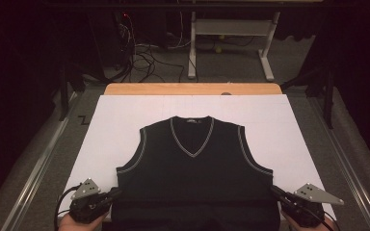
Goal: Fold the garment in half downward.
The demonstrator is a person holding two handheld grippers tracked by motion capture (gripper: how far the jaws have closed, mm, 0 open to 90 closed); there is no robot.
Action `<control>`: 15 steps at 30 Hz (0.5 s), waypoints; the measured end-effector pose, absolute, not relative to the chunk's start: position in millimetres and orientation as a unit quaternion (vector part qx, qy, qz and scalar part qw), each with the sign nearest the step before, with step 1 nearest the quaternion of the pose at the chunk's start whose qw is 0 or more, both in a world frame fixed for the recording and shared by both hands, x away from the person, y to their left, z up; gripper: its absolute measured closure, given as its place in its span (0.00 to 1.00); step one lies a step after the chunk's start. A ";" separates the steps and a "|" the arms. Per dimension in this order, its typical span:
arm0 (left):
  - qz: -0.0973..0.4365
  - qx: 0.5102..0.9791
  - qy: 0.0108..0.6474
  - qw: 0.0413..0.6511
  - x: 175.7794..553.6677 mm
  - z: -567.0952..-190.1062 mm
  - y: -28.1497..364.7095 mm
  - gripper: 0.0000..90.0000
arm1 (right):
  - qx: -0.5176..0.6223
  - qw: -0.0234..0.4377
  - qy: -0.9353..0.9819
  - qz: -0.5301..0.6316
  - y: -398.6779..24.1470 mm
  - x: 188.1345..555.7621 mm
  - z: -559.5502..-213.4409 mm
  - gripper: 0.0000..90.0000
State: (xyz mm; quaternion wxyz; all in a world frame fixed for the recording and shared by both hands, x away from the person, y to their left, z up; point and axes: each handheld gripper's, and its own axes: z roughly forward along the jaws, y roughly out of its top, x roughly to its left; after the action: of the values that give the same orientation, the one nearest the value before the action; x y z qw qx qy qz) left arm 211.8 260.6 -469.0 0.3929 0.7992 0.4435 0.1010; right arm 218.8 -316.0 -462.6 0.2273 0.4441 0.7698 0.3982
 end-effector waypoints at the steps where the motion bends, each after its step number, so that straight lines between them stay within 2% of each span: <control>1: 0.100 0.799 0.444 0.393 210.5 -469.6 261.6 0.88 | 0.442 0.227 0.772 0.397 -316.3 215.0 -463.1 0.96; 5: 0.099 0.797 0.446 0.395 207.8 -471.0 263.8 0.88 | 0.438 0.229 0.773 0.397 -317.0 209.0 -463.8 0.96; 8: 0.101 0.795 0.447 0.398 208.0 -471.4 264.4 0.83 | 0.440 0.227 0.771 0.399 -316.8 207.7 -464.3 0.93; 10: 0.102 0.792 0.443 0.407 208.6 -471.4 265.5 0.76 | 0.440 0.228 0.767 0.408 -317.9 208.8 -464.7 0.83; 11: 0.102 0.792 0.443 0.407 208.6 -471.4 265.5 0.73 | 0.440 0.228 0.767 0.408 -317.9 208.8 -464.7 0.83; 12: 0.106 0.788 0.438 0.419 208.9 -471.3 266.4 0.69 | 0.442 0.228 0.762 0.415 -318.5 210.4 -464.9 0.74; 13: 0.106 0.788 0.438 0.419 208.9 -471.3 266.4 0.64 | 0.442 0.228 0.762 0.415 -318.5 210.4 -464.9 0.74; 14: 0.115 0.785 0.434 0.428 209.0 -471.1 266.6 0.62 | 0.444 0.230 0.758 0.419 -319.0 212.1 -465.5 0.66; 15: 0.123 0.784 0.432 0.429 209.2 -470.9 266.4 0.58 | 0.444 0.233 0.756 0.420 -319.0 213.1 -466.0 0.62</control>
State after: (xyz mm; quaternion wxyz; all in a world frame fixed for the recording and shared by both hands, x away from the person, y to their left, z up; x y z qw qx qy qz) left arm 209.2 266.4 -470.9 0.4286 0.7839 0.4320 0.1229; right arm 213.1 -319.0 -466.0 0.2326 0.4440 0.7563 0.4205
